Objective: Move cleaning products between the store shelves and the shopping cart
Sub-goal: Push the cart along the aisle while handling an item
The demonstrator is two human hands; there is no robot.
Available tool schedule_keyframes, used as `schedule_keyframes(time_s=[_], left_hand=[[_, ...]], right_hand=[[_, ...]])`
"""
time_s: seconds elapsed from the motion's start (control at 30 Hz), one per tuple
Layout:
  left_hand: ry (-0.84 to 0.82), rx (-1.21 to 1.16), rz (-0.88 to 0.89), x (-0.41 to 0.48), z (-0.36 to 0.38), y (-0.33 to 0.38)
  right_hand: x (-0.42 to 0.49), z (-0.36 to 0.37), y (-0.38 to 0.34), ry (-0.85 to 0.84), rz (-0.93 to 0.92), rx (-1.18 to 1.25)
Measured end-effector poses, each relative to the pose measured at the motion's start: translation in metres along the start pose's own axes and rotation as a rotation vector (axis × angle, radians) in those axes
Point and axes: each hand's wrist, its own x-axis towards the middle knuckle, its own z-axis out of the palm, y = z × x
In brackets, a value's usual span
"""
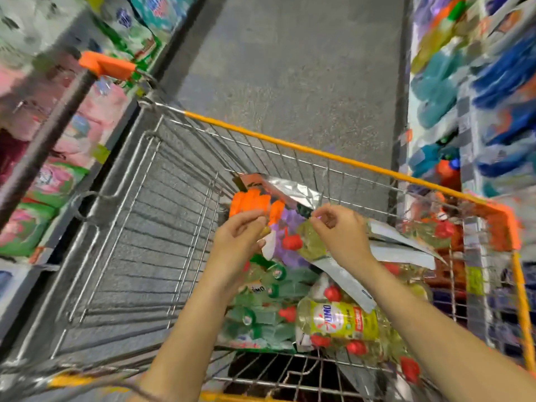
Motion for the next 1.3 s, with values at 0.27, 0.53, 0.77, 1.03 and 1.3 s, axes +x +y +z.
schedule_keyframes(time_s=[0.27, 0.53, 0.77, 1.03, 1.3], left_hand=[[0.045, 0.062, -0.082, 0.025, -0.021, -0.033], [0.017, 0.063, -0.096, 0.026, -0.021, -0.046], [0.018, 0.081, -0.113, 0.020, -0.020, -0.048], [0.060, 0.001, -0.135, 0.023, 0.001, -0.045], [-0.238, -0.135, -0.572, 0.028, 0.014, -0.068]], right_hand=[[0.053, 0.050, 0.039, -0.106, 0.066, -0.603], [0.064, 0.063, 0.055, -0.021, 0.009, -0.700], [0.052, 0.052, 0.032, 0.239, -0.124, -0.205], [-0.020, -0.009, 0.000, 0.258, 0.089, 0.305], [-0.108, -0.058, -0.015, -0.017, 0.234, 0.657]])
